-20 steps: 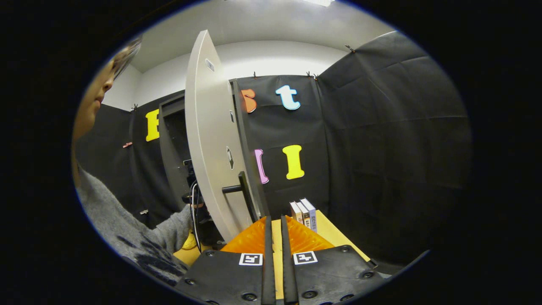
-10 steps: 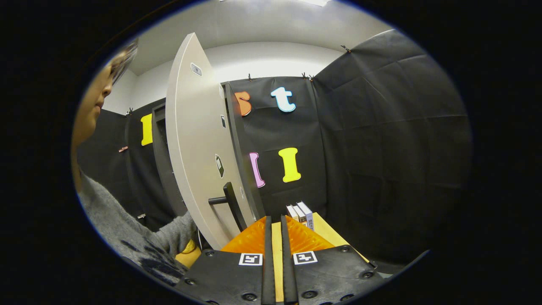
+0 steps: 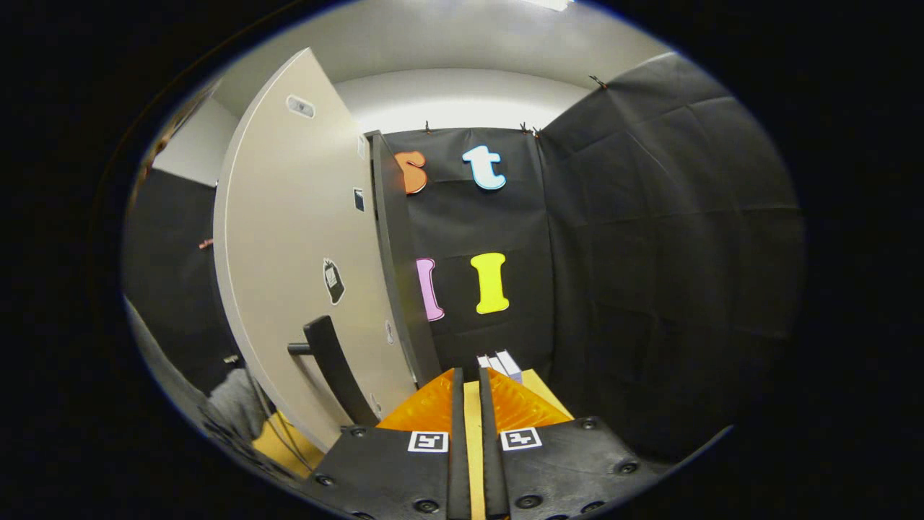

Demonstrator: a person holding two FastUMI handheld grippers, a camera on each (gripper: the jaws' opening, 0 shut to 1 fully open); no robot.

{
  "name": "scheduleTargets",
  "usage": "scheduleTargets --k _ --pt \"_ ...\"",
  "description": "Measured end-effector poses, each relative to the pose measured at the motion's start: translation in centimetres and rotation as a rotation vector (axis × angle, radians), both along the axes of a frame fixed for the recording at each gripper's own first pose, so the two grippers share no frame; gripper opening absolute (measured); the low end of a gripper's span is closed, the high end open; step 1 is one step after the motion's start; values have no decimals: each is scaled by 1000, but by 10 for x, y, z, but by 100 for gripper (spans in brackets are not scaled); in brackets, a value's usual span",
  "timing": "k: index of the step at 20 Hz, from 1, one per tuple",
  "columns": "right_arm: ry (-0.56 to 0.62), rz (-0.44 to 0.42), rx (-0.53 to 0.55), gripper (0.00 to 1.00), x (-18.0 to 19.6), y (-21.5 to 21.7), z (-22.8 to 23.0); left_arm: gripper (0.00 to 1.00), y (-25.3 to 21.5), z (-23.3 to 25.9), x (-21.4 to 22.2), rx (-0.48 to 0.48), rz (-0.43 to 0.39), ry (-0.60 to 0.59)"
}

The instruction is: Open the cabinet door with the right hand, grasp the bottle in the cabinet with the left hand and place it on the coaster, then close the cabinet door with the right hand.

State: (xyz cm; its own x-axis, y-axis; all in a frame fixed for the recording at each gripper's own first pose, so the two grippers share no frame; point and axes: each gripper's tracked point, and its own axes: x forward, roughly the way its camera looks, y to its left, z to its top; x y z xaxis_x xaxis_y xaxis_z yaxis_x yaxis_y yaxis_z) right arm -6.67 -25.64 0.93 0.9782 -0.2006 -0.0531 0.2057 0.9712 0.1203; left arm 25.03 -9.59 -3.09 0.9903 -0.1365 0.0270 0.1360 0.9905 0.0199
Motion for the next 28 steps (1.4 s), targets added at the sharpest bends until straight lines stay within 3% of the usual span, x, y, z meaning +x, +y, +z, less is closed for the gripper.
scheduleTargets --k 3,6,7,8,10,13,16,20,21,22,24,26,27,28 --pt "-48 39 1 12 -14 33 12 80 21 8 -71 30 16 -11" --pt "-93 -32 -59 12 -44 48 26 81 46 6 -134 29 19 9" --pt "-95 -34 -81 22 -54 62 27 81 53 2 -151 28 24 17" --pt "-94 -20 -99 12 -62 81 26 81 63 -3 -170 29 29 20" --pt "-91 19 -112 12 -75 116 25 80 81 -14 -205 33 41 14" --pt "-82 93 -81 19 -81 168 13 80 90 -41 -248 -16 8 17" --pt "-22 127 -149 19 -68 200 -10 82 107 -74 -278 -34 53 35" --pt "4 268 -146 23 -38 269 -43 80 115 -132 -293 -36 90 92" --pt "12 281 -143 34 -27 281 -54 80 119 -144 -293 -46 104 90" --pt "20 281 -154 31 -16 284 -64 80 119 -161 -294 -54 112 95" --pt "16 290 -196 36 5 295 -94 81 121 -197 -293 -47 139 111" --pt "-19 310 -222 47 27 310 -114 81 122 -222 -295 -16 152 93" --pt "-54 322 -205 57 36 317 -119 81 122 -233 -295 2 158 74" --pt "-81 341 -175 60 42 325 -126 81 120 -247 -297 21 164 52"
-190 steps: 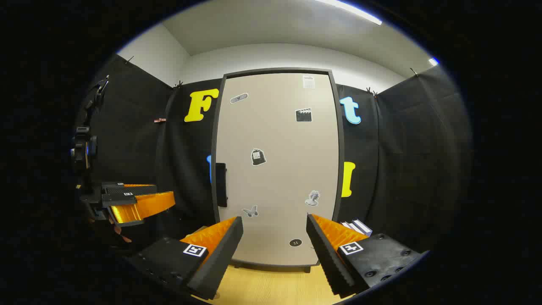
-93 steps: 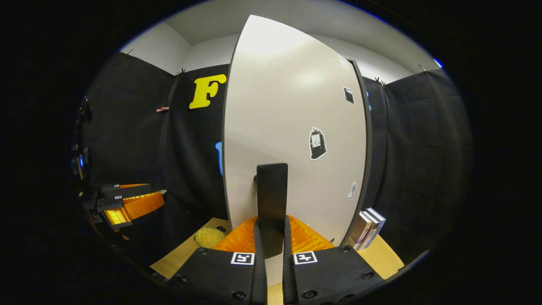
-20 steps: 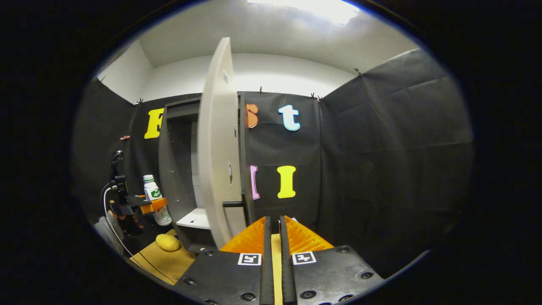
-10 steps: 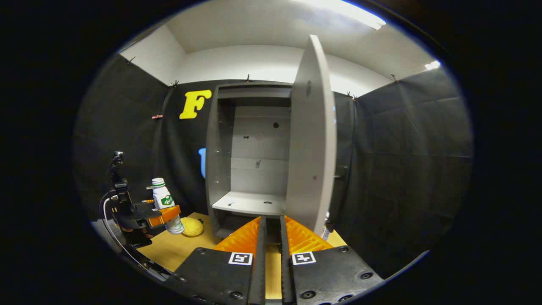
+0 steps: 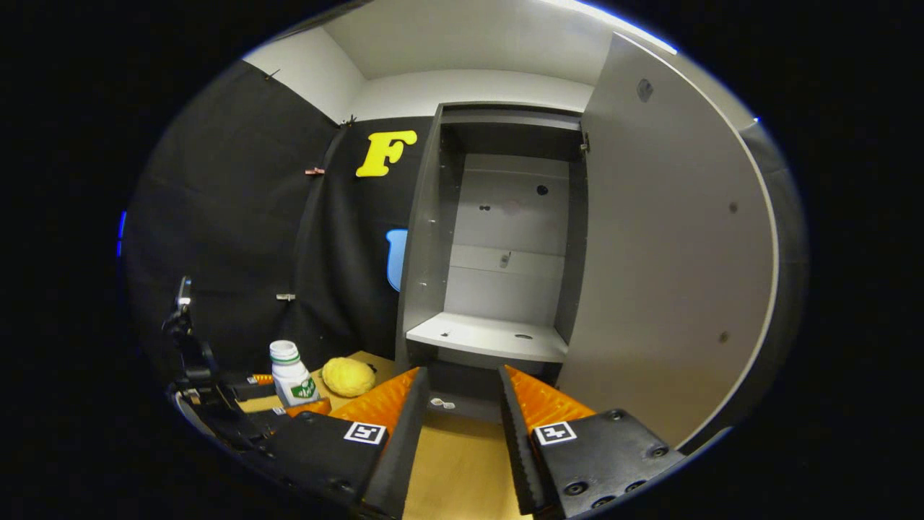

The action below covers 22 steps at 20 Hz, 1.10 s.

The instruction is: Open the cabinet door with the right hand, grasp the bottle in the cabinet with the left hand and place it on the coaster, then close the cabinet door with the right hand.

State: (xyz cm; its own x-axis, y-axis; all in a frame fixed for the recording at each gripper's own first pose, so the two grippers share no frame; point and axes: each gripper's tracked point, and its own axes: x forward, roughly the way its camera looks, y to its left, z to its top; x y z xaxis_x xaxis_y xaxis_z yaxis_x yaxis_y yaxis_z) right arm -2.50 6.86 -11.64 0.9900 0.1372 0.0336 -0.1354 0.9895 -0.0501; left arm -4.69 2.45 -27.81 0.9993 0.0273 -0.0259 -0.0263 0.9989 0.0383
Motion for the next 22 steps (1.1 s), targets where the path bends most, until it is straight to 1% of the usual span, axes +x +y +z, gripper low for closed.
scheduleTargets --k 2,3,4,5,8,11,16,19,22 --pt "-11 13 36 85 12 5 -18 81 -5 -31 0 23 -3 -2" --pt "-11 -9 16 98 16 0 -26 81 -7 -45 1 28 -1 2" --pt "-14 -21 -10 99 26 -2 -34 81 -7 -57 1 33 3 4" --pt "-13 -24 -36 98 31 -2 -42 81 -6 -70 4 39 11 14" --pt "6 -12 -89 98 38 4 -64 81 -3 -106 4 26 35 47" --pt "33 2 -75 98 43 8 -78 81 -8 -121 3 -8 21 68" --pt "55 -8 -57 98 51 3 -82 81 -15 -135 -7 25 5 86" --pt "48 -12 -54 98 50 1 -81 81 -15 -151 -10 12 7 112" --pt "59 -9 -71 98 49 1 -86 82 -14 -151 -14 9 16 82"
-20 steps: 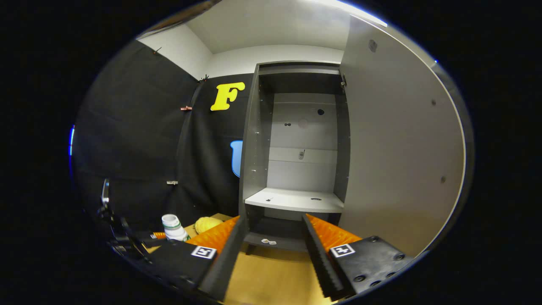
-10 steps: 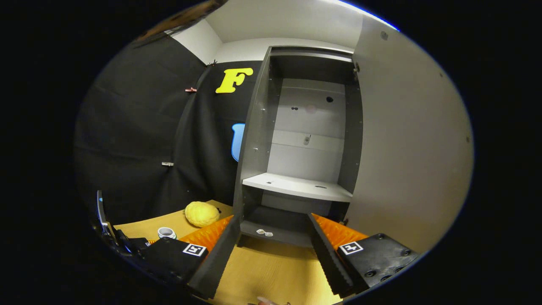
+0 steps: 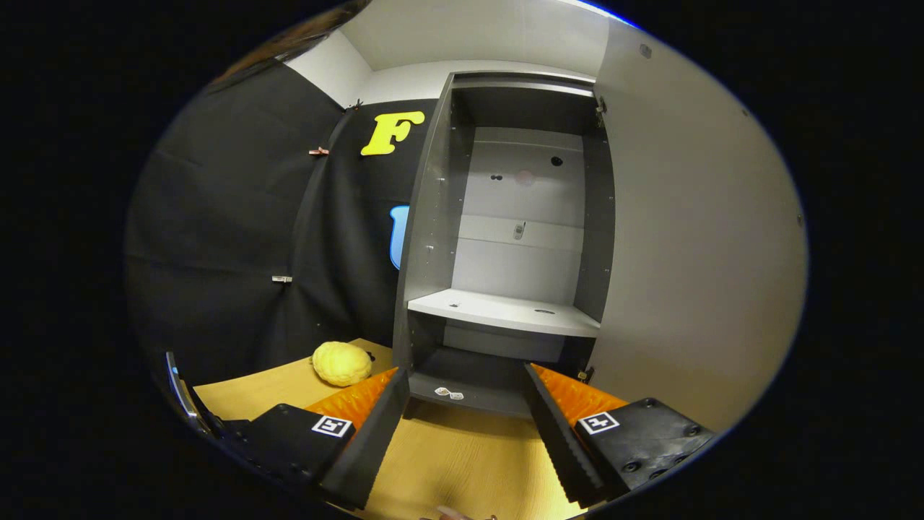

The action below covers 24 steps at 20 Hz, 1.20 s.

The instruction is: Open the cabinet door with the right hand, grasp the bottle in the cabinet with the left hand and place it on the coaster, then close the cabinet door with the right hand.

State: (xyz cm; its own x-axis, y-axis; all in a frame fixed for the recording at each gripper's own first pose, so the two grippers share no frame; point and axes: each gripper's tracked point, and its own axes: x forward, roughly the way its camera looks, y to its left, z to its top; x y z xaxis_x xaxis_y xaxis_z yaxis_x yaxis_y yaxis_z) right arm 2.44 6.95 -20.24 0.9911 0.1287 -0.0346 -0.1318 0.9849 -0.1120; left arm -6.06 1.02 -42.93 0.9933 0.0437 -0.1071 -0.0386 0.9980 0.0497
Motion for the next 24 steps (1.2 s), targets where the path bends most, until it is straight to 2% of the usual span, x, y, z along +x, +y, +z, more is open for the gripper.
scheduleTargets --k 6,9,12,17,20,21,24 --pt "15 15 -3 98 1 5 -5 84 4 0 -3 -13 1 -4" --pt "17 7 -19 98 2 4 -5 94 9 15 0 -2 29 -36" --pt "16 -12 -20 98 2 0 5 95 4 33 4 6 10 -30" --pt "30 -58 0 98 -11 -17 47 95 -20 127 2 12 -71 -104" --pt "52 -62 40 98 -38 -20 79 95 -36 191 2 72 -151 -134" --pt "48 -86 45 100 -45 -28 88 95 -40 211 3 90 -179 -133" --pt "49 -113 40 98 -84 -42 108 96 -46 248 -2 93 -229 -125"
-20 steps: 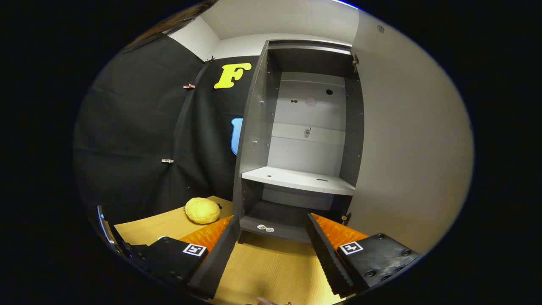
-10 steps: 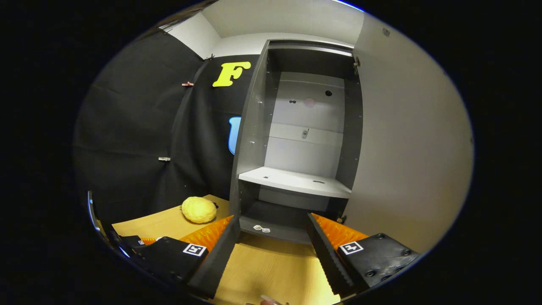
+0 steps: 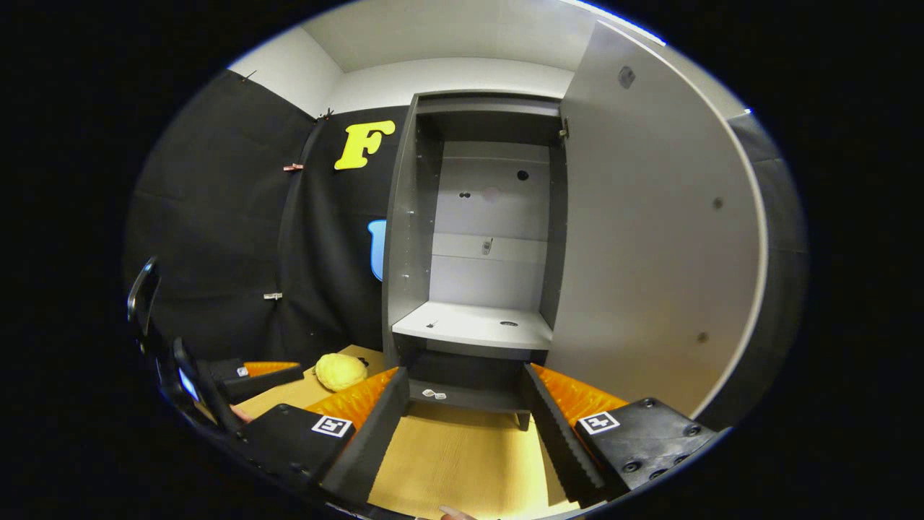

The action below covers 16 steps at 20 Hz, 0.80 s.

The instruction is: Open the cabinet door with the right hand, grasp the bottle in the cabinet with the left hand and place it on the coaster, then close the cabinet door with the right hand.

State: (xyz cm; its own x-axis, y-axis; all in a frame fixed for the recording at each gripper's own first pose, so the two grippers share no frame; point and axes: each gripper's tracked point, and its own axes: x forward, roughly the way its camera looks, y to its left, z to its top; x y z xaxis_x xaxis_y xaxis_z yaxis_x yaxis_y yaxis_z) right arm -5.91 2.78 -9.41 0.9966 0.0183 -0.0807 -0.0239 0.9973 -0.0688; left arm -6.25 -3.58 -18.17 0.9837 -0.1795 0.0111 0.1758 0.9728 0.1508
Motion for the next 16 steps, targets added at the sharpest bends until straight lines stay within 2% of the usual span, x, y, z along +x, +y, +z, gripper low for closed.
scheduleTargets --k 1,2,3,4,5,6,7,8,9,10,11,13,16 --pt "7 -10 -9 98 -15 -8 5 99 -6 8 -2 -15 -24 17" --pt "15 -17 1 98 -32 -15 12 92 -13 14 -3 -36 -51 38" --pt "16 -21 21 98 -46 -20 19 92 -21 21 -6 -66 -82 63" --pt "18 -42 47 98 -59 -32 26 96 -29 27 -9 -100 -106 85" --pt "13 -77 68 98 -72 -47 32 96 -35 36 -10 -134 -125 100" --pt "3 -116 72 96 -82 -66 39 100 -40 45 -12 -158 -141 103" --pt "-11 -162 62 94 -91 -86 45 98 -46 58 -11 -167 -154 98" --pt "-27 -213 49 94 -99 -110 51 96 -48 68 -9 -155 -154 94" --pt "-46 -259 38 98 -106 -132 57 99 -50 75 -5 -138 -150 89" --pt "-61 -290 30 100 -110 -151 65 99 -51 81 -2 -125 -147 82" --pt "-75 -310 23 94 -111 -167 70 96 -54 86 0 -117 -146 78" --pt "-87 -334 22 94 -103 -196 76 99 -60 88 5 -111 -144 85" --pt "-104 -314 95 98 -84 -220 83 99 -64 88 8 -98 -109 103"
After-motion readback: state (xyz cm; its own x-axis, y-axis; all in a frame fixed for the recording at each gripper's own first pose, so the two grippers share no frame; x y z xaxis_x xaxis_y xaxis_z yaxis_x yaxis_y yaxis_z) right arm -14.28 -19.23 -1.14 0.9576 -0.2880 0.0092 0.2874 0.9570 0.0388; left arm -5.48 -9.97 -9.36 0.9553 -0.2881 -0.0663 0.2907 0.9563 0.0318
